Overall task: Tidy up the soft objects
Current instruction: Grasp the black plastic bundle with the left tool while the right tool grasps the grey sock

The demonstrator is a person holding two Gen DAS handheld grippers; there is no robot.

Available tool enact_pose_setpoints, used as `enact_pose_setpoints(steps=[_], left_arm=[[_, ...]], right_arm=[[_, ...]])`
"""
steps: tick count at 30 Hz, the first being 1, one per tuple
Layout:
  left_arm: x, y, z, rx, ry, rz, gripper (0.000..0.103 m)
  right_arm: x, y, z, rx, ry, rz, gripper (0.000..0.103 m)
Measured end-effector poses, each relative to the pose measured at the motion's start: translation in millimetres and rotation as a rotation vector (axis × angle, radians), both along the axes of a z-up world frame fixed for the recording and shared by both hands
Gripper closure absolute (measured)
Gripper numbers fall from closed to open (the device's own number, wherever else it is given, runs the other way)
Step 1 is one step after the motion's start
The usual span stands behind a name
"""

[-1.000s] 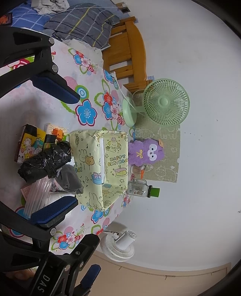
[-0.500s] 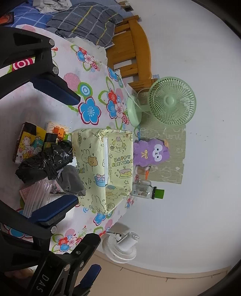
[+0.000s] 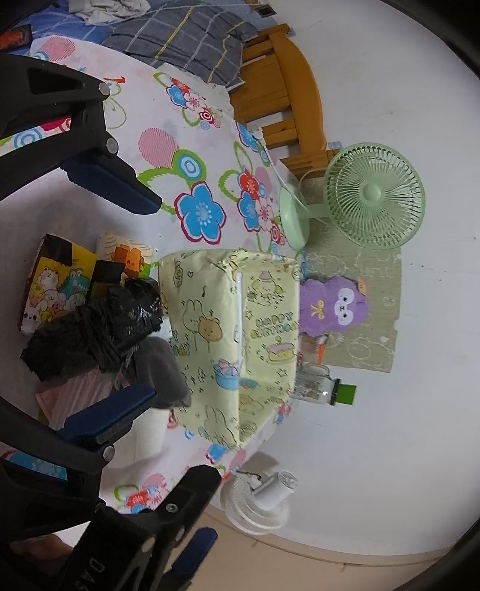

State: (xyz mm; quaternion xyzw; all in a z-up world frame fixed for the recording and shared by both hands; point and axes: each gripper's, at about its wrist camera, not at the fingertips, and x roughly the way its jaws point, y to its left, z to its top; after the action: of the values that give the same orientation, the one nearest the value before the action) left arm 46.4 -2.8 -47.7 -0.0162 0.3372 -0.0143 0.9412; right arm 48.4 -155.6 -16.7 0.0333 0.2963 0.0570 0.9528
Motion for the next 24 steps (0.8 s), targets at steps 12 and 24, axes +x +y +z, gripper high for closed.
enact_pose_setpoints(steps=[12,24], left_arm=[[21.0,0.1,-27.9,-0.015,0.110,-0.021,0.013],[34.8,-2.6,-45.8,-0.102,0.187,-0.079,0.034]], right_arm=[[22.2,16.0,-25.2,-0.023,0.073,0.039,0.004],[44.5,33.3,-51.2,-0.042,0.153,0.081,0.004]])
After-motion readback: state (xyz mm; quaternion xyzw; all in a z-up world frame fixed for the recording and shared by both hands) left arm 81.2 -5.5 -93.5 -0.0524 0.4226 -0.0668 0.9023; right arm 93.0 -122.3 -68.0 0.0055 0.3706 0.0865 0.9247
